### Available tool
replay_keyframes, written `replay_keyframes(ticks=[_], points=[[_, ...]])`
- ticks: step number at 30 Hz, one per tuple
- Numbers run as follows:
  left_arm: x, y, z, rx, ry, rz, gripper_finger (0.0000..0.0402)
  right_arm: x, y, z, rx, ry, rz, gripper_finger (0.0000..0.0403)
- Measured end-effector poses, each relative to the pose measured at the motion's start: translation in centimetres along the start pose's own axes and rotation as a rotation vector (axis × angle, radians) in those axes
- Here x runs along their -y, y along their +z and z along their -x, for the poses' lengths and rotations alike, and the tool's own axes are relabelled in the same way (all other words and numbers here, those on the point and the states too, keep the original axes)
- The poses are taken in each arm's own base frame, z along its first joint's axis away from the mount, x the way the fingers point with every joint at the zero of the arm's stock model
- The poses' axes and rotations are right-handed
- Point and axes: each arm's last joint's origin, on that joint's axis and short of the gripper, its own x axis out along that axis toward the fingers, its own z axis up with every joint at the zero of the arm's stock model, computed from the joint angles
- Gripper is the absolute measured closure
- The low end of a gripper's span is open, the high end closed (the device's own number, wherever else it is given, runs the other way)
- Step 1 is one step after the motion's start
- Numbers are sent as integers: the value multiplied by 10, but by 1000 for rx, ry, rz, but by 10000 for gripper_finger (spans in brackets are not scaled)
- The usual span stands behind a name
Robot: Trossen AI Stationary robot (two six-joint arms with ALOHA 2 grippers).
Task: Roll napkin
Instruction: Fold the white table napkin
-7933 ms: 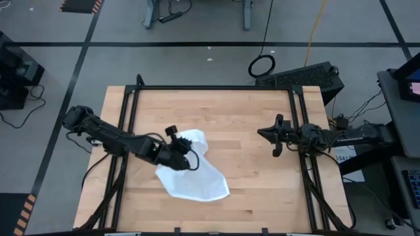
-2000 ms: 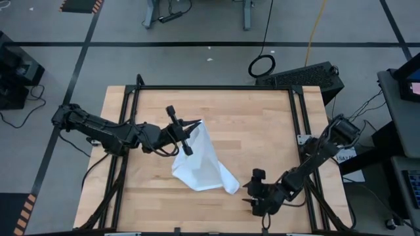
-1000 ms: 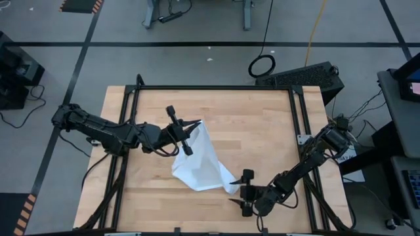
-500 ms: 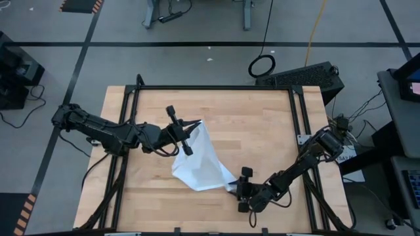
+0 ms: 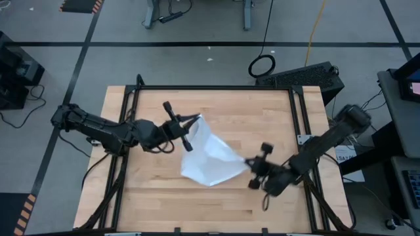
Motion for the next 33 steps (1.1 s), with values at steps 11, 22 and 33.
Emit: replay_keyframes(ticks=[11,22,33], points=[[-28,20,2,358,-151,163,393,81,77,54,381,21,-98,402],[-57,87,54,876,-214,315,393,113,159,108,848,29,-96,402],[-57,127,70,740,-646,414,393,71,224,106,678,175,138,403]])
